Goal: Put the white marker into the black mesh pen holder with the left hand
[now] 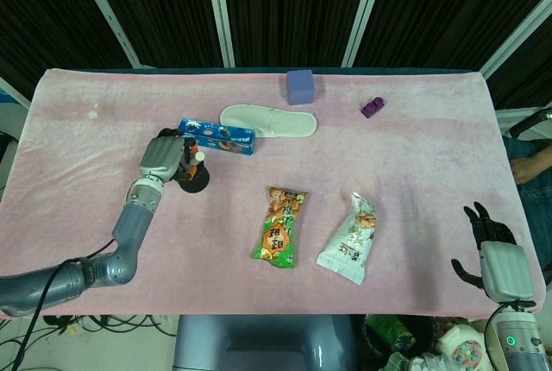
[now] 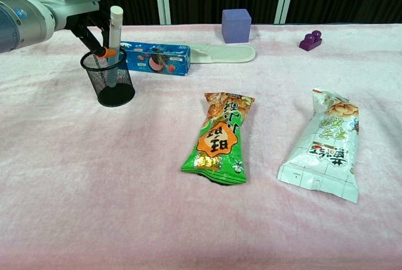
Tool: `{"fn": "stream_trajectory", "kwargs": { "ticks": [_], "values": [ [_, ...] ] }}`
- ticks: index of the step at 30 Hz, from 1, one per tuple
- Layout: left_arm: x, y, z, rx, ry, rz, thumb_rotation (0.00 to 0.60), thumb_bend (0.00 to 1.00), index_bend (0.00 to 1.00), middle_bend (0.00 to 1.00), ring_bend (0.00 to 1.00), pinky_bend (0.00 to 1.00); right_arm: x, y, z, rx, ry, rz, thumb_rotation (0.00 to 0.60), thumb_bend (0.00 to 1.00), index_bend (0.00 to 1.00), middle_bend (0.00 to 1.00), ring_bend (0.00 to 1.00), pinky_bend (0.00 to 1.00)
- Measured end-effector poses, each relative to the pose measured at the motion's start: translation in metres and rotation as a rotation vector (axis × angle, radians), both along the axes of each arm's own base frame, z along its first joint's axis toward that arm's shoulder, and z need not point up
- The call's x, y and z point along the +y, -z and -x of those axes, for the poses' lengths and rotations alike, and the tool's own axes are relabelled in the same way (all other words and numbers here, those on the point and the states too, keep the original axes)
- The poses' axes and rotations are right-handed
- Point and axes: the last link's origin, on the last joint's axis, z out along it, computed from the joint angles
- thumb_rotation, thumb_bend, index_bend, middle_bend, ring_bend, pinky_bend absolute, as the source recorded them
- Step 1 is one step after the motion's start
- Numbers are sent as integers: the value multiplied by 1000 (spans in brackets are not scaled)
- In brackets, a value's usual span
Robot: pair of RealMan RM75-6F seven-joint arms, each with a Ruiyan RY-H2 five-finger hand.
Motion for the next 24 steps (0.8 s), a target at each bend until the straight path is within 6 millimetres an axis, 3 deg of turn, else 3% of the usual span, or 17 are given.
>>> {"fn": "stream_trajectory", "kwargs": {
  "ticks": [24],
  "values": [
    [-3,-2,1,7,-6,2,600,419,553,543,158,118,0,0,0,-2,1,-3,600,177,0,19,178,159]
  ]
}}
